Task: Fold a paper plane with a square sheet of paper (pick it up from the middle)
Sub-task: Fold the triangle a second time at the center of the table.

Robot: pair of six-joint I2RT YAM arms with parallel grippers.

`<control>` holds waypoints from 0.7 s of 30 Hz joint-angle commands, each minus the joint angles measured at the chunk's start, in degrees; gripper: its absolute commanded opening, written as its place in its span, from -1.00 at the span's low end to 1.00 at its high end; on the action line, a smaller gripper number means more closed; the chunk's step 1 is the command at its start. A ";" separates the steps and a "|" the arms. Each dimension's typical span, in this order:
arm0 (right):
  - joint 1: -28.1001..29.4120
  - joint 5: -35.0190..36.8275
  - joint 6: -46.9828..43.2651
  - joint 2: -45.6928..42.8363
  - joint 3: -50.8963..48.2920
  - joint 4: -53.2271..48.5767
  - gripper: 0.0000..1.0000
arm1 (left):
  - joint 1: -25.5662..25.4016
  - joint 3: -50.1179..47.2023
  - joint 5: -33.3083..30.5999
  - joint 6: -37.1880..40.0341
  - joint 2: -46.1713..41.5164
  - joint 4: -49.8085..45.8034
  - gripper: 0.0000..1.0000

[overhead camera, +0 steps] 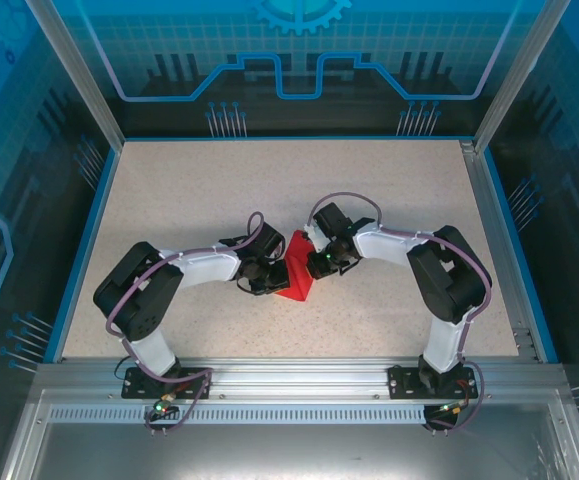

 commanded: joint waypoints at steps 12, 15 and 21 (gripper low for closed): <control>1.01 -0.03 -0.73 1.82 2.12 -2.02 -0.92 | 0.39 -0.55 -0.21 1.28 -1.12 -1.39 -0.81; 1.01 0.03 -0.71 1.99 1.73 -1.71 -0.92 | 0.41 -0.54 -0.28 1.28 -1.12 -1.36 -0.81; 1.01 0.19 -0.77 2.67 1.68 -1.52 -0.92 | 0.39 -0.46 0.13 1.36 -1.07 -1.14 -0.82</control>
